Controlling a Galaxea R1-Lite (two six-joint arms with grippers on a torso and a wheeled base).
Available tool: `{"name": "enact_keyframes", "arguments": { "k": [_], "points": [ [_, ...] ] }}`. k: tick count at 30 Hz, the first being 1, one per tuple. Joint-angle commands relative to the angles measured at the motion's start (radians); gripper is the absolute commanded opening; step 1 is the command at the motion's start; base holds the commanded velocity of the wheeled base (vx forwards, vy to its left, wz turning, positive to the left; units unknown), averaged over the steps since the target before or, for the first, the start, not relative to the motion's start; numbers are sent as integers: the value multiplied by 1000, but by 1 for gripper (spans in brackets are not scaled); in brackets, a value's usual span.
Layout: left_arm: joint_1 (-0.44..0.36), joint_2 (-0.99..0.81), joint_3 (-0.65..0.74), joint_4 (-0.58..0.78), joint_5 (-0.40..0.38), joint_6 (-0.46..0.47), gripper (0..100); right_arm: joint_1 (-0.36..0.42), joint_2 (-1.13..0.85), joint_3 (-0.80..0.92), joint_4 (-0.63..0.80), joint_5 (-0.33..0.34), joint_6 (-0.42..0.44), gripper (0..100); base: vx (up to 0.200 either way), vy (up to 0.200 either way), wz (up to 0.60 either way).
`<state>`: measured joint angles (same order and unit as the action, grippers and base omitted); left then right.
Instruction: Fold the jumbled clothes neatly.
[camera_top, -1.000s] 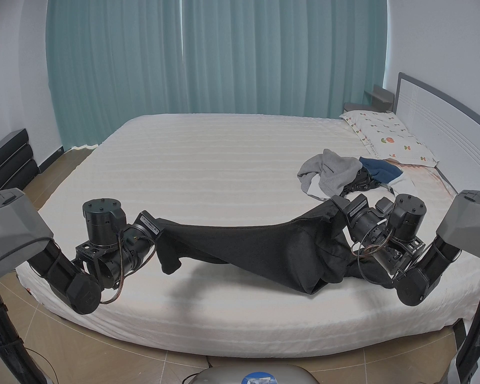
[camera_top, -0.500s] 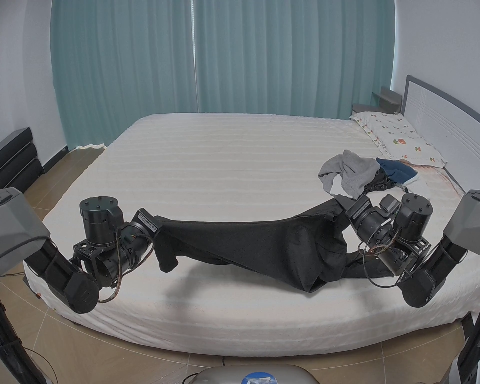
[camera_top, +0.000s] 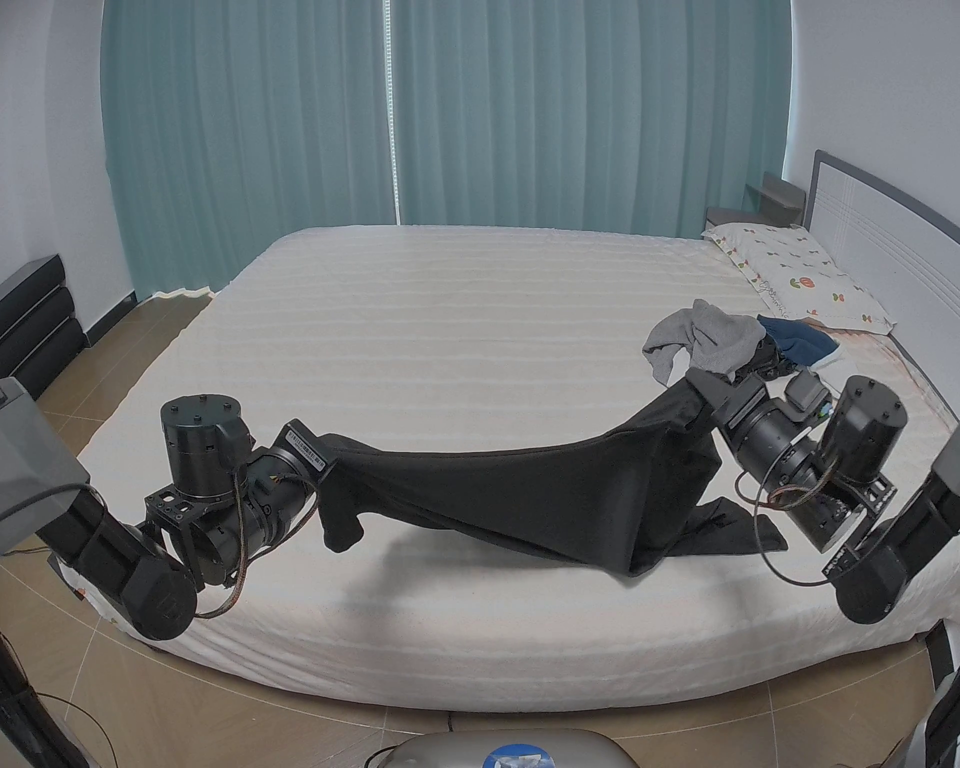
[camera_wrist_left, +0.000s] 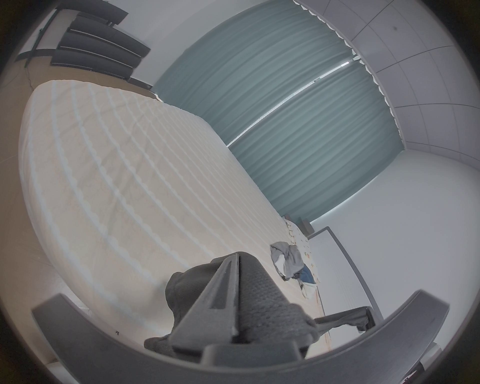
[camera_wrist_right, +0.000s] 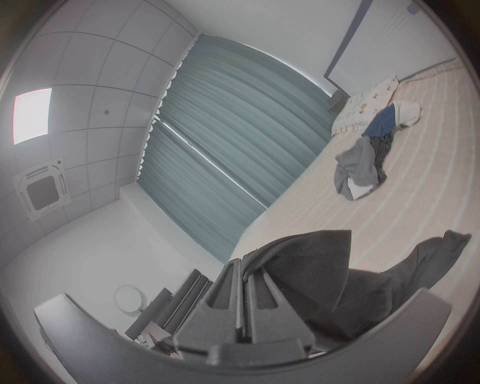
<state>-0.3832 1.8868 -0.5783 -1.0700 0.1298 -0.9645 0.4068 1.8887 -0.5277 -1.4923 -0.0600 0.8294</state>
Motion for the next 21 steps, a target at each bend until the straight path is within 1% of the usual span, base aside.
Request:
{"name": "enact_keyframes", "arguments": {
  "k": [1, 2, 3, 4, 5, 7, 9, 10, 11, 15, 16, 17, 21],
  "points": [
    [-43, -115, 31, 5, 1, 4, 0, 12, -221, 28, 29, 2, -29, 0, -200, 0, 0],
    [-48, -149, 29, 16, 1, 13, 0, 14, -300, 26, 70, 2, -36, 0, -200, 0, 0],
    [-48, -155, 29, 19, 1, 16, 0, 14, -312, 26, 80, 2, -38, 0, -200, 0, 0],
    [-46, -193, 23, 44, 4, 44, 0, 10, -395, 23, 142, 3, -55, 0, -200, 0, 0],
    [-43, -216, 15, 61, 4, 64, 0, 7, -435, 14, 172, 3, -64, 0, -200, 0, 0],
    [-36, -265, -2, 101, 2, 89, 0, 3, -511, -11, 231, 5, -69, 0, 0, 0, 0],
    [-36, -308, -35, 168, 2, 96, 0, 3, -580, -68, 314, 5, -75, 0, 0, 0, 0],
    [-36, -308, -35, 168, 2, 96, 0, 3, -580, -68, 314, 5, -75, 0, 0, 0, 0],
    [-36, -357, -94, 263, 2, 96, 0, 6, -637, -156, 449, 5, -84, 0, 0, 0, 0],
    [-36, -394, -235, 458, -1, 96, 0, -5, -662, -376, 696, 5, -87, 0, 0, 0, 0],
    [-36, -394, -239, 466, -1, 96, 0, -5, -662, -384, 704, 5, -87, 0, 0, 0, 0],
    [-31, -388, -307, 547, -1, 92, 0, -34, -646, -497, 797, 6, -85, 0, 0, 0, 0],
    [-3, -368, -413, 648, 1, 89, 0, -98, -565, -678, 893, 11, -92, 0, 0, 0, 0]
  ]
}}
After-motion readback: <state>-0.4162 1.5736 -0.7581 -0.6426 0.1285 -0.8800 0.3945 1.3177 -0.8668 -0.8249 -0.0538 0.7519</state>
